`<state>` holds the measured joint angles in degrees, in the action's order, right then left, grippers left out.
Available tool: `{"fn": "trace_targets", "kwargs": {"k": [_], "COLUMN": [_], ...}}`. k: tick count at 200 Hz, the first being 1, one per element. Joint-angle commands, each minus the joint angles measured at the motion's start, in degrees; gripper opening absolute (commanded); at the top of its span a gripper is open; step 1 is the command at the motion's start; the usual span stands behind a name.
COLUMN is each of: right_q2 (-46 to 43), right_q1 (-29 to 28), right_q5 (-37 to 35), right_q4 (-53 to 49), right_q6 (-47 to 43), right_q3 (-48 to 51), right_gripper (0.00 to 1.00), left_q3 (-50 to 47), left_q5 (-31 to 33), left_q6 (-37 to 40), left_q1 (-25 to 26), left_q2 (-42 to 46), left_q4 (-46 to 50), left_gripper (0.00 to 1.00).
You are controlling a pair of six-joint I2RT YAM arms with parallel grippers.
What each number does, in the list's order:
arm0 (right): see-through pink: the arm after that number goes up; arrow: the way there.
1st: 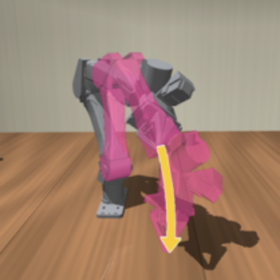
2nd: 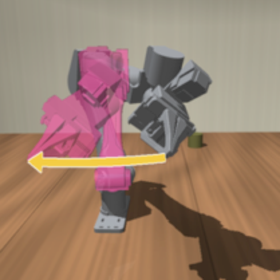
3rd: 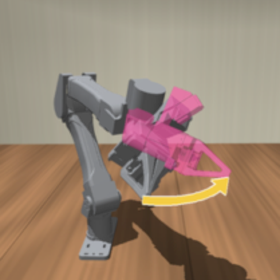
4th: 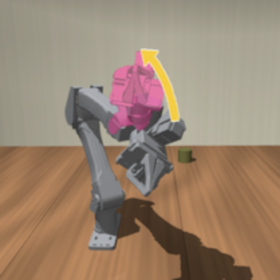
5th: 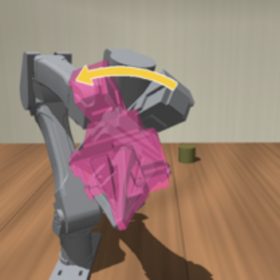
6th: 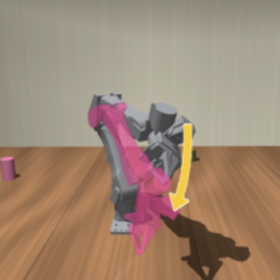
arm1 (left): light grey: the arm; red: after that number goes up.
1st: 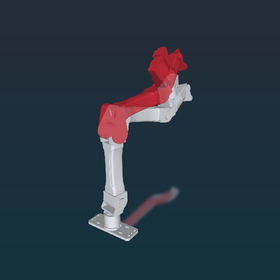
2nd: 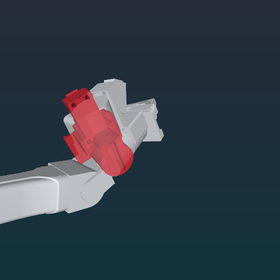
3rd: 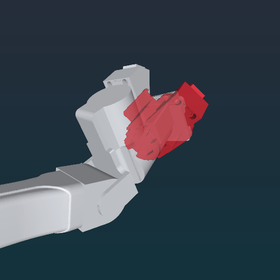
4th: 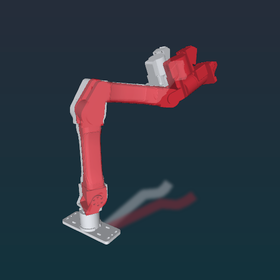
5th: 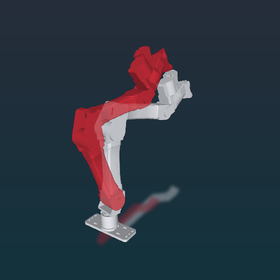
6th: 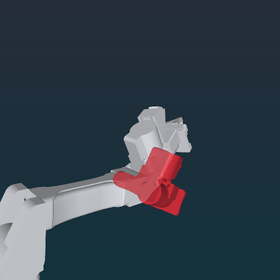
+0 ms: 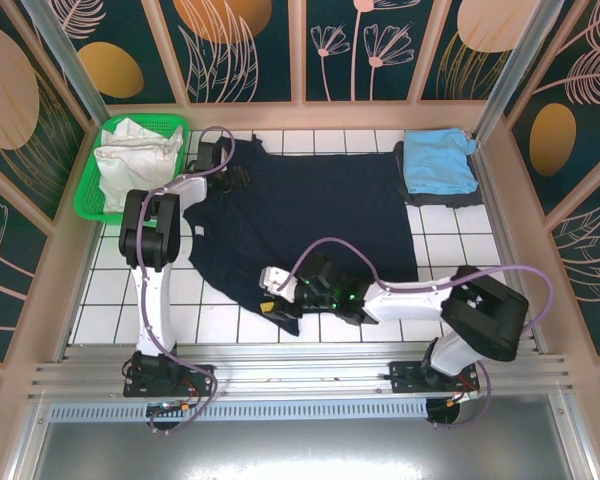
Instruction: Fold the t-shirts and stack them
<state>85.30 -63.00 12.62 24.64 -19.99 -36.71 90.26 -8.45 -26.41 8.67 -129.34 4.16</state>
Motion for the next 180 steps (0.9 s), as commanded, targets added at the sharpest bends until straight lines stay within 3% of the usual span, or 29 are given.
{"fn": "trace_targets", "kwargs": {"k": [1, 23, 42, 69, 96, 125, 152, 180], "right_q2": [-7.1, -9.36, -7.86, -4.71, -1.01, 2.78, 4.07, 2.86], "right_q1": [1.44, 6.23, 12.36, 18.76, 23.84, 30.17, 34.1, 38.13], "right_q5": [-4.23, -13.67, -21.64, -26.34, -27.83, -25.31, -22.87, -22.31], "right_q4": [0.49, 2.05, -4.14, -14.29, -20.05, -21.6, -20.53, -20.5], "right_q6": [3.37, 10.57, 20.49, 33.25, 39.79, 43.61, 46.71, 48.34], "right_q3": [4.03, 6.23, 3.73, 1.46, 1.2, 0.63, 2.19, 5.13], "right_gripper": [0.56, 0.61, 0.62, 0.64, 0.66, 0.66, 0.66, 0.67], "left_q3": [-6.22, -13.77, -23.23, -39.58, -50.22, -56.26, -55.04, -53.35], "left_q5": [2.95, 5.75, 7.71, 9.81, 9.64, 7.39, 11.26, 11.2], "left_q6": [0.57, 0.19, -1.4, -5.75, -8.97, -11.93, -12.33, -11.66], "left_q1": [-0.69, 0.57, 2.98, 4.87, 6.57, 7.53, 7.26, 5.21], "left_q2": [5.01, 13.35, 21.61, 34.04, 41.98, 42.84, 38.27, 35.07], "left_q4": [4.52, 3.18, 0.7, -3.88, -6.96, -10.88, -8.27, -7.38], "left_gripper": [0.64, 0.7, 0.71, 0.76, 0.76, 0.76, 0.77, 0.77]}}
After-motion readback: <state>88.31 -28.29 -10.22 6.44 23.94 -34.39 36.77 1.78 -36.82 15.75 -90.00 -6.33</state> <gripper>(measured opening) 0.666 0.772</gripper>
